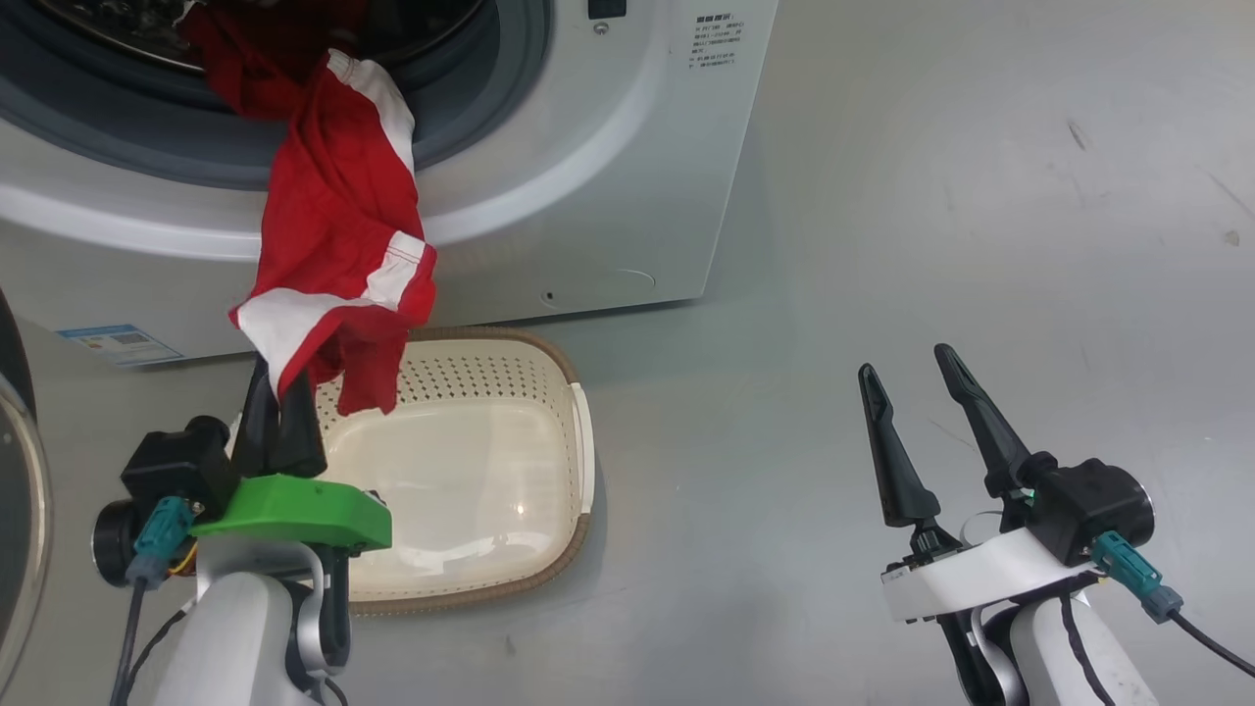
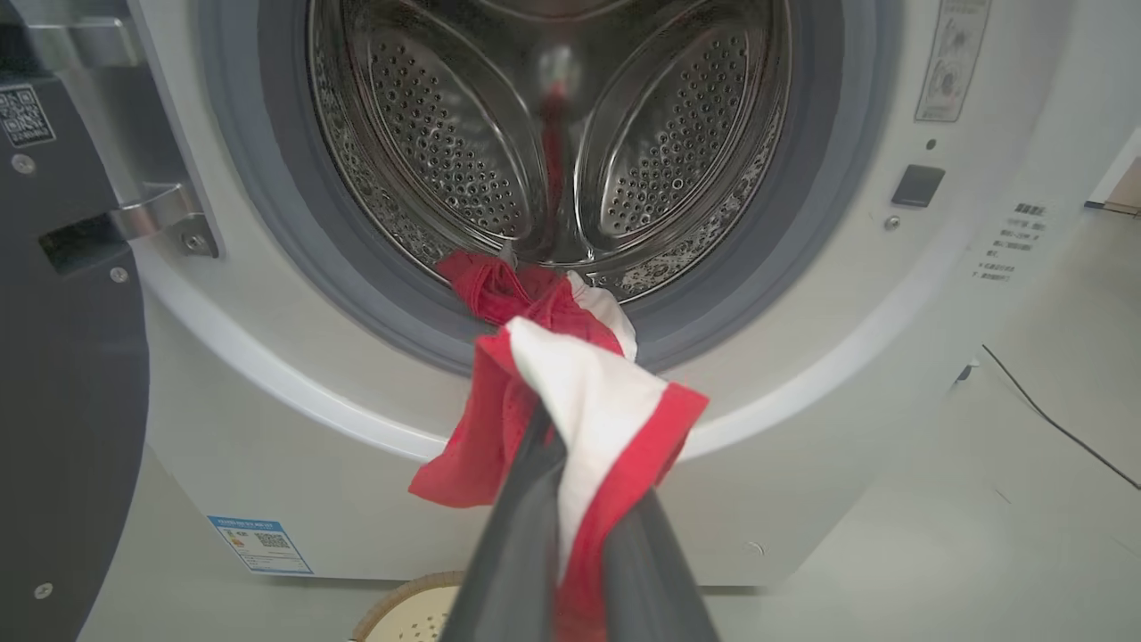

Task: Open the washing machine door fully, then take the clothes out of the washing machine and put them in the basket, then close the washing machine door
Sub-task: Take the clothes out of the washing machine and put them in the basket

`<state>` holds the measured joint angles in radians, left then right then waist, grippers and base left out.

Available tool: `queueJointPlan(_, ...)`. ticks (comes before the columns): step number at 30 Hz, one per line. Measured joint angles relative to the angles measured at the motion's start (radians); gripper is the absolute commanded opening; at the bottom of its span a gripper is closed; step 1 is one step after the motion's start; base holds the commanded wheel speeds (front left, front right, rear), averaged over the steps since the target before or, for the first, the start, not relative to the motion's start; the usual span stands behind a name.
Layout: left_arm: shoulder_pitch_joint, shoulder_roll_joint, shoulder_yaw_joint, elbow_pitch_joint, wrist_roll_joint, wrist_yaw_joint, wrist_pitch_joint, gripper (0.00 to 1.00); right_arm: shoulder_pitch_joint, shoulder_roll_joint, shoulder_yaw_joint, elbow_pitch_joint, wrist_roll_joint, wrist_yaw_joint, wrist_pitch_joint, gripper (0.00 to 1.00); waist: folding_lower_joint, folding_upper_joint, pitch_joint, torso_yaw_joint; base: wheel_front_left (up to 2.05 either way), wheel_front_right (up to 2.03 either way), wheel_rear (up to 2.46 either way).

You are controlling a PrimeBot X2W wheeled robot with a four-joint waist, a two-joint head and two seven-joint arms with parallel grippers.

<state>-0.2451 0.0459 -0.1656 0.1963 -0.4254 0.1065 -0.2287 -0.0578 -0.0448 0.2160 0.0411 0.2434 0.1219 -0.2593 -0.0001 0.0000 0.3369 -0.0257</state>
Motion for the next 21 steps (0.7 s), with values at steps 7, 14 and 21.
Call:
queueJointPlan(7, -0.008, -0.001, -0.003, 0.076, -0.024, 0.0, -0.001, 0.0, -0.027, 0.0, 0.012, -0.013, -0.001, 0.0, 0.0, 1.0, 0.0, 0.0, 0.053, -0.013, 0.0, 0.0, 0.0)
queueJointPlan(14, -0.067, -0.002, -0.01, 0.18, -0.032, 0.0, -0.001, 0.0, -0.063, 0.0, 0.012, -0.023, -0.004, 0.0, 0.0, 1.0, 0.0, 0.0, 0.115, -0.031, 0.0, 0.0, 0.0)
queueJointPlan(21, -0.145, -0.004, -0.009, 0.29, -0.034, -0.011, -0.003, 0.0, -0.104, -0.001, 0.012, -0.035, -0.004, 0.0, 0.0, 1.0, 0.0, 0.0, 0.176, -0.052, 0.0, 0.0, 0.0)
